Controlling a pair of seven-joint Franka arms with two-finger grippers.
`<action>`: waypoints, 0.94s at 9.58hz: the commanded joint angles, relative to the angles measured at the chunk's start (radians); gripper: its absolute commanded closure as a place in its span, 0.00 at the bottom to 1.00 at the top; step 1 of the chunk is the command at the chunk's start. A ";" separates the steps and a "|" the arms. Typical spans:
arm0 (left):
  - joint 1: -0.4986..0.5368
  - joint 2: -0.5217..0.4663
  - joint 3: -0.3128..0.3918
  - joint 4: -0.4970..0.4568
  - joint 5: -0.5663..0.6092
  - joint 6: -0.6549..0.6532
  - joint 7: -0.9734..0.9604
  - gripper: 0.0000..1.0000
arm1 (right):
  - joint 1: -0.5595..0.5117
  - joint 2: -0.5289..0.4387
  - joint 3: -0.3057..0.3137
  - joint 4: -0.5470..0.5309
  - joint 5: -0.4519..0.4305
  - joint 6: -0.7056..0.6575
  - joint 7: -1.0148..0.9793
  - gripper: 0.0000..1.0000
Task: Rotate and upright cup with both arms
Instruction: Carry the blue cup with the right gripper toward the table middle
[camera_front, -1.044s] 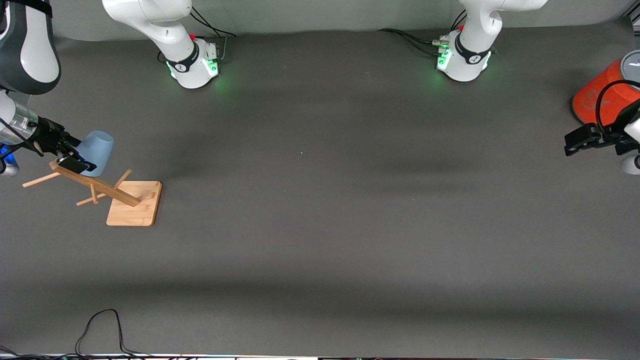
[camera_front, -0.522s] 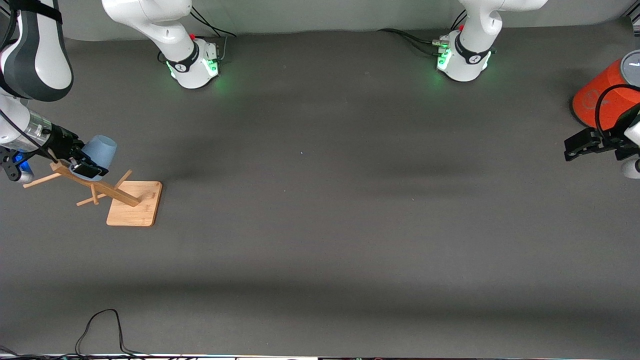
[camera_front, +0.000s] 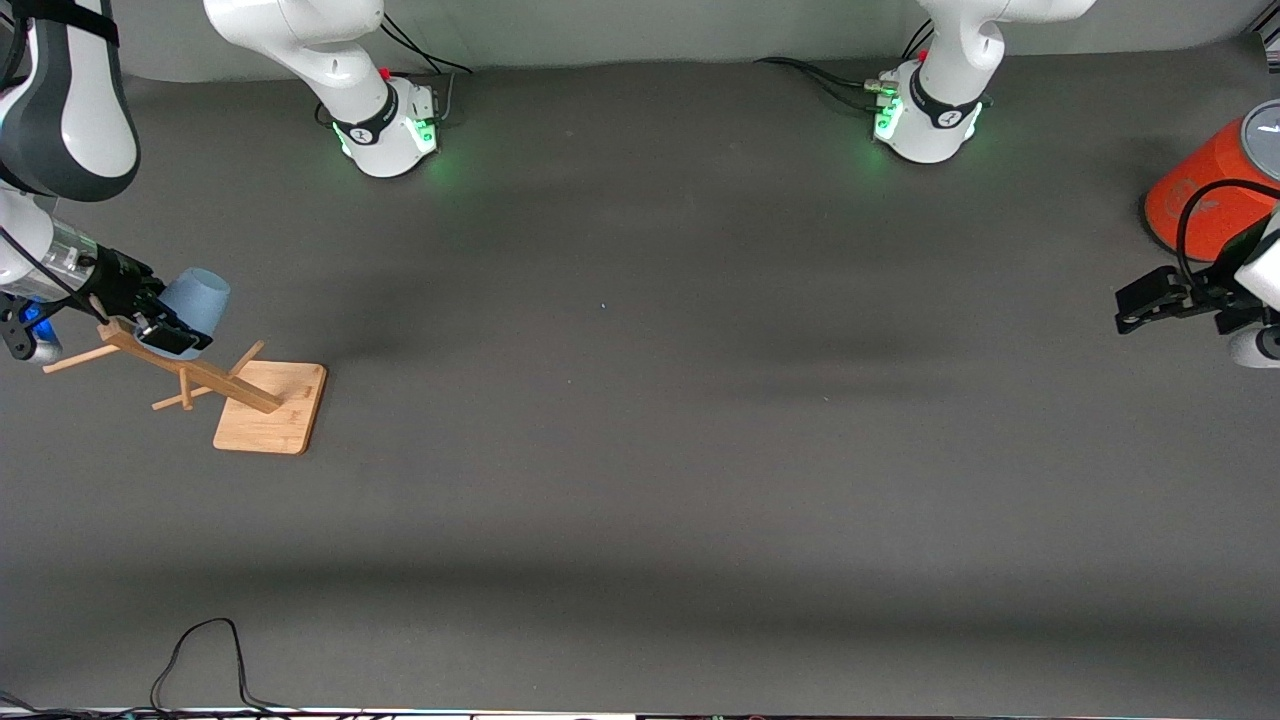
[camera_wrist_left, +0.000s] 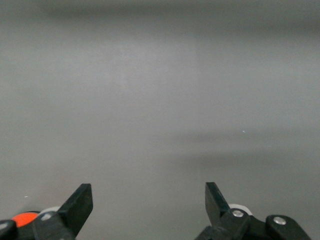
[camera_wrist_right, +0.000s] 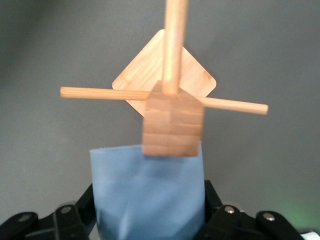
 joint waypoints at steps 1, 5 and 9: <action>-0.002 -0.003 0.001 0.005 -0.019 0.004 -0.002 0.00 | 0.009 -0.085 -0.006 -0.008 0.015 -0.072 0.012 0.37; -0.011 -0.005 -0.002 0.001 -0.019 -0.009 0.011 0.00 | 0.085 -0.185 0.007 -0.008 0.010 -0.178 0.194 0.37; -0.011 -0.009 -0.002 0.003 -0.025 -0.018 0.009 0.00 | 0.344 -0.215 0.009 -0.005 0.010 -0.205 0.568 0.37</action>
